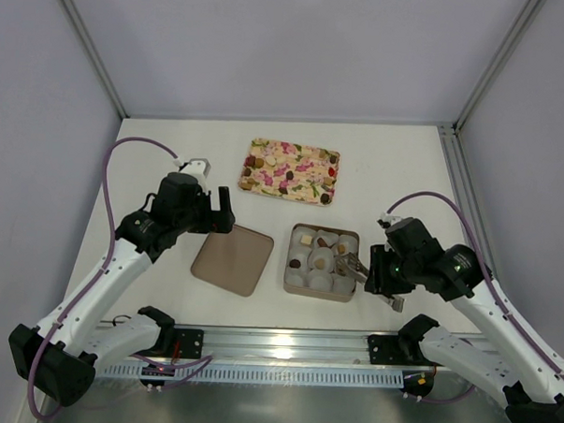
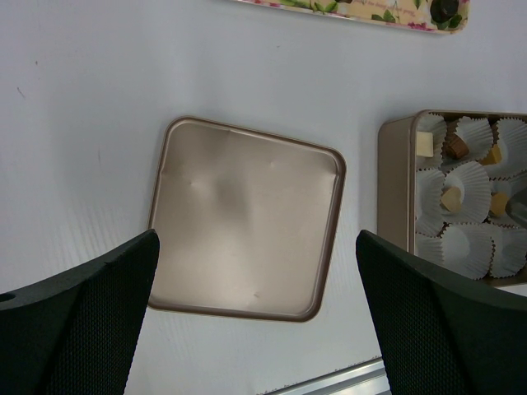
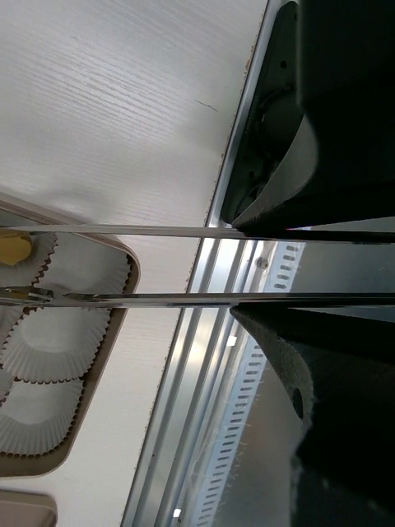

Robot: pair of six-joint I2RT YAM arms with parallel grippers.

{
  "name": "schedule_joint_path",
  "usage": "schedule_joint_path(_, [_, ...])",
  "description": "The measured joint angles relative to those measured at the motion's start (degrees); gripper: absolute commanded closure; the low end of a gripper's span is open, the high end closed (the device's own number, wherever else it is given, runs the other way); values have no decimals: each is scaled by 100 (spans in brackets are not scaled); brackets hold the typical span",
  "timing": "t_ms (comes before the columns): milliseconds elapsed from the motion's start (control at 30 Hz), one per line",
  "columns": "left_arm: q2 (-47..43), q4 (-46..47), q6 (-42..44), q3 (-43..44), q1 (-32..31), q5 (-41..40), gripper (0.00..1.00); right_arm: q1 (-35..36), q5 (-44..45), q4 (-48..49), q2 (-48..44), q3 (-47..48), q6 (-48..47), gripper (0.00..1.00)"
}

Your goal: Pack the chocolate

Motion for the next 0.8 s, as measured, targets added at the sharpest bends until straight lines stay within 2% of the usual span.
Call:
schedule_joint_path(233, [0,0,0,0,0,-2,1,0,-17,15,356,743,-35,58])
schedule_joint_path(400, [0,0,2,0,0,-2,0,0,-11,251,1064,1386,-245,58])
schedule_joint_path(600, [0,0,7,0,0,-24,0,-7,201,833,2605,2503,-632,58])
schedule_joint_path(800, [-4,-2,26,0,0,-136,0,-332,339,1298,4537,4273,-1093,58])
